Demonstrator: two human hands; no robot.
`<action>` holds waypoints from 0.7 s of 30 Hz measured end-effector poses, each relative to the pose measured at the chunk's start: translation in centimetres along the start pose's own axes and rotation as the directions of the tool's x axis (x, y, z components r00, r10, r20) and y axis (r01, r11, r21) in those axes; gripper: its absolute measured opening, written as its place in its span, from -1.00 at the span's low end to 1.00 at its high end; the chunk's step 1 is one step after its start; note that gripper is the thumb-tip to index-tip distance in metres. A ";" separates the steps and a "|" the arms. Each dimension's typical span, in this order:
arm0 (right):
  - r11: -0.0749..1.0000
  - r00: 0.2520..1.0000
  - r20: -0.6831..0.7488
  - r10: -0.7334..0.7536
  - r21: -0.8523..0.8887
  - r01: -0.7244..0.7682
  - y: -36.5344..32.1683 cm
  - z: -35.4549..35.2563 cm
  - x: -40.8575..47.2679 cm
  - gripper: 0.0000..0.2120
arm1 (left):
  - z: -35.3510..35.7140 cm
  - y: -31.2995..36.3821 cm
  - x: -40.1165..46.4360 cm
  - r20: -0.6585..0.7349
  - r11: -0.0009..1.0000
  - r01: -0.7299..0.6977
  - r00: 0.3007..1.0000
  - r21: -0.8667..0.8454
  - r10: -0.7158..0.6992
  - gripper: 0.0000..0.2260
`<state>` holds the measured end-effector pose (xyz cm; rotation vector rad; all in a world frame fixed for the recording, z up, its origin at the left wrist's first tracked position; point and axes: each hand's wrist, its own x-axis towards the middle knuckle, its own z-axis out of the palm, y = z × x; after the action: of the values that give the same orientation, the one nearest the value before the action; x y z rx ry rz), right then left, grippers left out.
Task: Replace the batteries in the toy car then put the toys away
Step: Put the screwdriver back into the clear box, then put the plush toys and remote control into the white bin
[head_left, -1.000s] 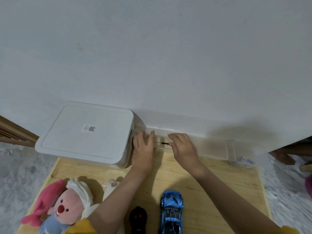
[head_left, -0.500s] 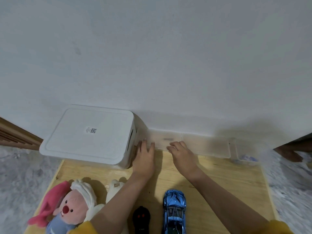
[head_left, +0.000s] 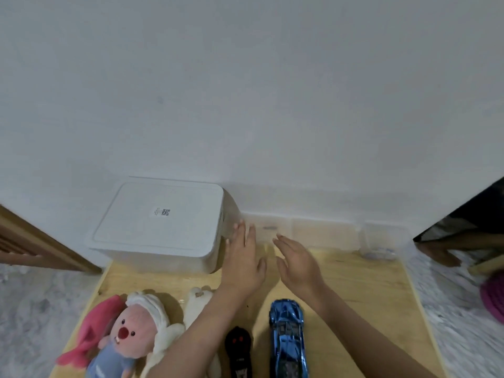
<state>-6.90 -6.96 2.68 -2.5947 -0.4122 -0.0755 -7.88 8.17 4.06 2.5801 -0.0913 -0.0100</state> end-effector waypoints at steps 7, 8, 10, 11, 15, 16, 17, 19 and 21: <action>0.974 0.989 -0.139 0.059 0.224 -0.027 -8.4 -1.2 -1.3 -0.57 | -7.5 -2.9 -4.9 -0.371 0.970 -0.099 0.929 -0.223 0.009 -0.47; 0.972 0.992 -0.106 0.070 0.231 -0.044 -9.8 -1.0 -0.9 -0.55 | -8.7 -4.1 -5.2 -0.399 0.974 -0.065 0.916 -0.216 -0.027 -0.46; 0.964 0.995 -0.045 0.083 0.256 -0.069 -12.4 -0.4 0.0 -0.49 | -10.7 -7.1 -5.4 -0.420 0.979 0.037 0.899 -0.202 -0.121 -0.41; 0.962 0.996 -0.022 0.084 0.263 -0.075 -13.6 0.0 0.5 -0.46 | -11.7 -8.7 -5.4 -0.417 0.978 0.096 0.894 -0.185 -0.167 -0.37; 0.939 0.992 0.020 0.127 0.319 -0.127 -17.2 1.9 2.5 -0.29 | -15.2 -14.2 -5.5 -0.318 0.933 0.328 0.878 -0.148 -0.359 -0.15; 0.934 0.988 0.025 0.154 0.322 -0.154 -17.8 2.4 2.9 -0.23 | -15.9 -15.3 -5.5 -0.300 0.922 0.359 0.872 -0.146 -0.387 -0.09; 0.932 0.983 0.029 0.184 0.312 -0.184 -18.3 2.7 3.3 -0.19 | -16.5 -16.4 -5.4 -0.280 0.912 0.380 0.869 -0.153 -0.408 -0.03; 0.922 0.971 0.043 0.234 0.308 -0.235 -19.1 3.2 4.0 -0.14 | -17.5 -18.3 -5.0 -0.203 0.895 0.405 0.875 -0.188 -0.439 0.07; 0.910 0.959 0.065 0.278 0.303 -0.284 -19.8 3.4 4.6 -0.09 | -18.3 -19.5 -4.6 -0.086 0.881 0.399 0.898 -0.255 -0.432 0.12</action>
<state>-8.60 12.35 9.76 -2.3153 -0.0453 0.1078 -10.72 34.65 9.11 2.3088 0.4935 0.0019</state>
